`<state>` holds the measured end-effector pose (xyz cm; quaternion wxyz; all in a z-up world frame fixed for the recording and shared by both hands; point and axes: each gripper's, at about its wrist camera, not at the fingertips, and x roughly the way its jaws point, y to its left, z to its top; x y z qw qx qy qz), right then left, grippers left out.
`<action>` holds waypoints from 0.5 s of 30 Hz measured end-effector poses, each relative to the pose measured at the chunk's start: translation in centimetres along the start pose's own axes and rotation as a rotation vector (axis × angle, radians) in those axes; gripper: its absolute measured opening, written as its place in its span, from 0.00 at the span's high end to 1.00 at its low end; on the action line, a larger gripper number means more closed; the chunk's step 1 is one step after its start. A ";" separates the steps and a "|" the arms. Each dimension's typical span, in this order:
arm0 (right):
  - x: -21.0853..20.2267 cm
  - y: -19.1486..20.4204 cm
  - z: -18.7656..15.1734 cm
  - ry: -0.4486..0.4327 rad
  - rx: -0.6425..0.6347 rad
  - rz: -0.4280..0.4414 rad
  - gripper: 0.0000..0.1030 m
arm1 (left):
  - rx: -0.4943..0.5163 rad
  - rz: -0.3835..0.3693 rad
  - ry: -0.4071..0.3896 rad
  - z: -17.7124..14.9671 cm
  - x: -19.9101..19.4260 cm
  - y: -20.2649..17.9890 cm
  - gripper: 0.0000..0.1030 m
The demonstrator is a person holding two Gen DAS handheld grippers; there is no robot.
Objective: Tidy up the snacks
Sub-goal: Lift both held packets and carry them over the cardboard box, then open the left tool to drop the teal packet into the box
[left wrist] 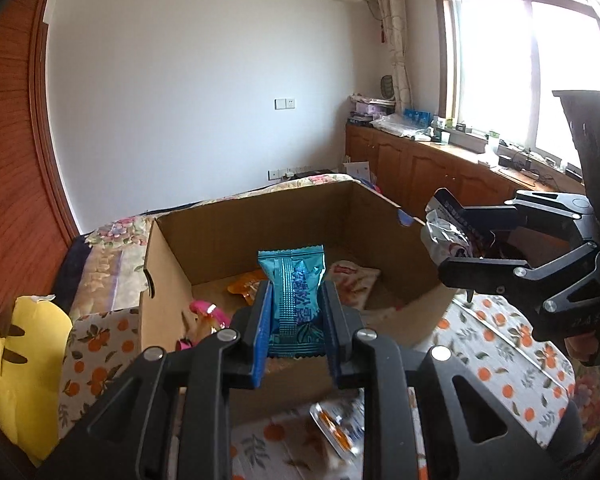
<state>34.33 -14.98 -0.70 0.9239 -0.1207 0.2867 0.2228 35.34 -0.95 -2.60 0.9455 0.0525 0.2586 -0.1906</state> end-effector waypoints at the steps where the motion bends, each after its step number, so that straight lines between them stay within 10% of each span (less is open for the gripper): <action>1: 0.7 -0.1 0.2 0.001 -0.001 0.002 0.35 | -0.006 0.001 0.004 0.0 0.5 0.2 0.79; 15: 7.1 -1.7 0.0 -0.013 0.061 0.041 0.35 | -0.063 0.022 0.017 -0.9 5.5 3.0 0.79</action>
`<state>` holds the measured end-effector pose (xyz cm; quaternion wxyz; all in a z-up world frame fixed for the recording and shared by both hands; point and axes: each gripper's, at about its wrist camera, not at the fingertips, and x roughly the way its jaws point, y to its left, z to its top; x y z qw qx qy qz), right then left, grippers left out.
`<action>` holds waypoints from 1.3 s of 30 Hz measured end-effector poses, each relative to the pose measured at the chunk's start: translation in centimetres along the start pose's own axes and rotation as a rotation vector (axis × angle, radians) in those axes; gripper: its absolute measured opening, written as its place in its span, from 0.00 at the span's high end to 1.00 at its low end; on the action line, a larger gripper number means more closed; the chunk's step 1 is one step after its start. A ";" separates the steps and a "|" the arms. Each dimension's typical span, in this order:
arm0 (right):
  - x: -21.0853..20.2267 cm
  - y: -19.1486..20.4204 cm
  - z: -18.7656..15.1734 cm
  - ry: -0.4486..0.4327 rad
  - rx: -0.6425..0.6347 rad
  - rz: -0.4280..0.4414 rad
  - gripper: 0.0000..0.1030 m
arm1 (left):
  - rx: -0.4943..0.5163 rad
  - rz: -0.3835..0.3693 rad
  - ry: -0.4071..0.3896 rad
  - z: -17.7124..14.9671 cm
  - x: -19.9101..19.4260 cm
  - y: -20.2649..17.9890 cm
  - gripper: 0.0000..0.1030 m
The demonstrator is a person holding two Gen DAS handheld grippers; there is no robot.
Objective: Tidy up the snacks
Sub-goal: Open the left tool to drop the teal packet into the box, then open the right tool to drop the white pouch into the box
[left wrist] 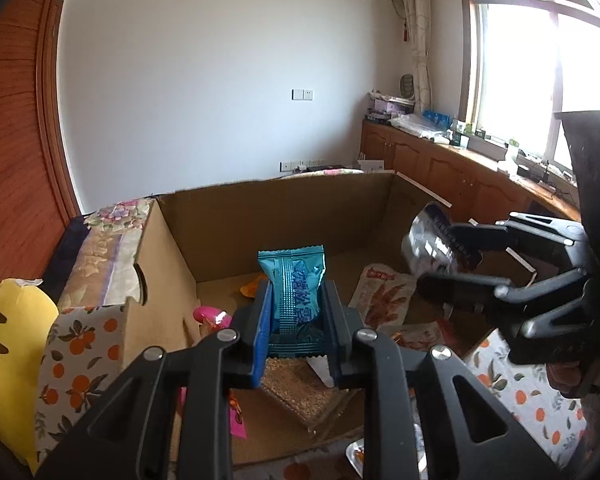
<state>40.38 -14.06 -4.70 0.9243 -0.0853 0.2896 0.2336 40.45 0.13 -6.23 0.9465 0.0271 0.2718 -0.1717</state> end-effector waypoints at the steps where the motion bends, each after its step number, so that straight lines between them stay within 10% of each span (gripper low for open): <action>1: 0.2 -0.2 -0.2 -0.005 0.018 0.009 0.35 | 0.001 0.003 0.006 -0.2 0.4 0.1 0.79; 39: 1.2 -0.3 -0.7 -0.001 0.033 -0.015 0.26 | -0.025 0.001 0.011 -0.3 0.0 0.4 0.70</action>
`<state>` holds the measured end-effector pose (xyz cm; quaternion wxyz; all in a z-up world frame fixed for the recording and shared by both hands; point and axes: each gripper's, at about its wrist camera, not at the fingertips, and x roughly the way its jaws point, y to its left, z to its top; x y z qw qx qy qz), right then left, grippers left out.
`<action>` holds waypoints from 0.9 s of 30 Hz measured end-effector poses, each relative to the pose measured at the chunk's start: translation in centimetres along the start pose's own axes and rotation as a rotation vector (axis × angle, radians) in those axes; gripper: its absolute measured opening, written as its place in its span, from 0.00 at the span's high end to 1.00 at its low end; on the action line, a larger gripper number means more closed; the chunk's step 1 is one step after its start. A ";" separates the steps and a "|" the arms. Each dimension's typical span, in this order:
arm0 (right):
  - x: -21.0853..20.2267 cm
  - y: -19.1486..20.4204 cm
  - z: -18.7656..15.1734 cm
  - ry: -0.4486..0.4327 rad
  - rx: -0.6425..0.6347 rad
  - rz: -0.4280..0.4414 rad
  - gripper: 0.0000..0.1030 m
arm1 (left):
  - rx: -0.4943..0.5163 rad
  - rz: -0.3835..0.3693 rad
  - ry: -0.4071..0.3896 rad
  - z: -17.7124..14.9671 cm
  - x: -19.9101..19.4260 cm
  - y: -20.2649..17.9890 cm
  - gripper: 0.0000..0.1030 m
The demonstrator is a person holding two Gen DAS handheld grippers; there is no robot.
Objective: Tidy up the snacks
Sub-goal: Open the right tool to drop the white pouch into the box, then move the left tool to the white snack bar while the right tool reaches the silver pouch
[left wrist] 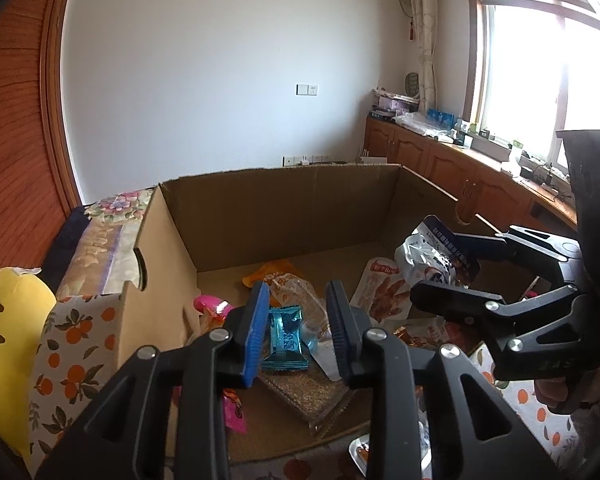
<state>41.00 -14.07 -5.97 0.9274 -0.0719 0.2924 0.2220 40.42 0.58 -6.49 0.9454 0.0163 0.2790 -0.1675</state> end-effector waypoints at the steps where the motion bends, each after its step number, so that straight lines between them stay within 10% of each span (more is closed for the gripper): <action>1: 0.1 0.0 0.1 0.002 -0.001 -0.002 0.25 | 0.002 0.002 -0.003 0.1 -0.3 0.0 0.70; 27: -7.2 5.7 -5.1 -0.016 0.005 -0.028 0.19 | 0.036 0.041 0.012 -5.4 -7.2 -0.9 0.63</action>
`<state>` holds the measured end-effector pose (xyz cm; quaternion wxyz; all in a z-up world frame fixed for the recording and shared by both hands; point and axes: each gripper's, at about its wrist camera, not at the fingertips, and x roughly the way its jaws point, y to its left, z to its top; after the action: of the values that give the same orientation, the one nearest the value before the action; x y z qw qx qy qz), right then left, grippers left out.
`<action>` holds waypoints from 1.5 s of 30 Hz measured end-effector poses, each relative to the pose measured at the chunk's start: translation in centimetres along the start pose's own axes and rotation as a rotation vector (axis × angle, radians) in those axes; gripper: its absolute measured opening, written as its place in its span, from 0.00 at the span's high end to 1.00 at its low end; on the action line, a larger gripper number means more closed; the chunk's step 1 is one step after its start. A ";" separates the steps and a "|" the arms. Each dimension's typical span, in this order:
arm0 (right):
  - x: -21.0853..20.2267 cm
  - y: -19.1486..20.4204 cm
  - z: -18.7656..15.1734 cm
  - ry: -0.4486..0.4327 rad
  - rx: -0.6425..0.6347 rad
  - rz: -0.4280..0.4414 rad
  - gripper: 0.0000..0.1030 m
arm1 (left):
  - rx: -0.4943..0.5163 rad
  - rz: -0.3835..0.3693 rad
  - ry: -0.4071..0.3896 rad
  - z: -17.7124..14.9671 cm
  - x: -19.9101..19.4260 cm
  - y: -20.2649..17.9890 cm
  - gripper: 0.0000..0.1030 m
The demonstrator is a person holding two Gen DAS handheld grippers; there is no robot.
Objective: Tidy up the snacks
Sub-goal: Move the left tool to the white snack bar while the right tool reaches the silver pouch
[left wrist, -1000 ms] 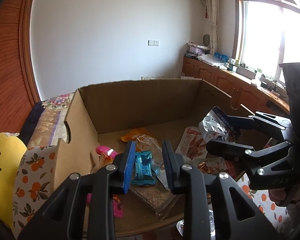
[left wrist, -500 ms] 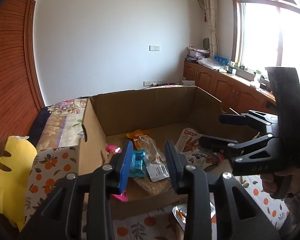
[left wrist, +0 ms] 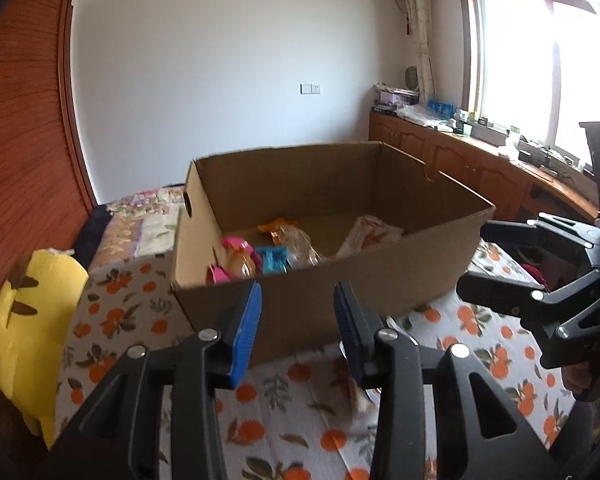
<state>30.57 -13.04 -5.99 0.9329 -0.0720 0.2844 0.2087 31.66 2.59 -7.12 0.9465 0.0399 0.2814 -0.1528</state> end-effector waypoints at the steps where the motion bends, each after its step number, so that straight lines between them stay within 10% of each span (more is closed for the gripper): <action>1: -0.1 0.3 -0.1 0.009 -0.009 0.010 0.19 | -0.003 -0.002 0.006 -0.2 -0.1 -0.1 0.63; 31: 10.5 1.8 -4.4 0.283 0.095 0.075 0.12 | -0.095 0.009 0.114 -7.3 0.7 1.7 0.63; 45: 7.8 -0.5 -5.5 0.317 0.118 0.081 0.21 | -0.065 -0.040 0.129 -6.9 1.3 -1.5 0.63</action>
<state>33.90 -12.22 -14.90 0.8699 -0.0376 0.4424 0.2150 28.61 1.98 -13.62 0.9240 0.0131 0.3473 -0.1597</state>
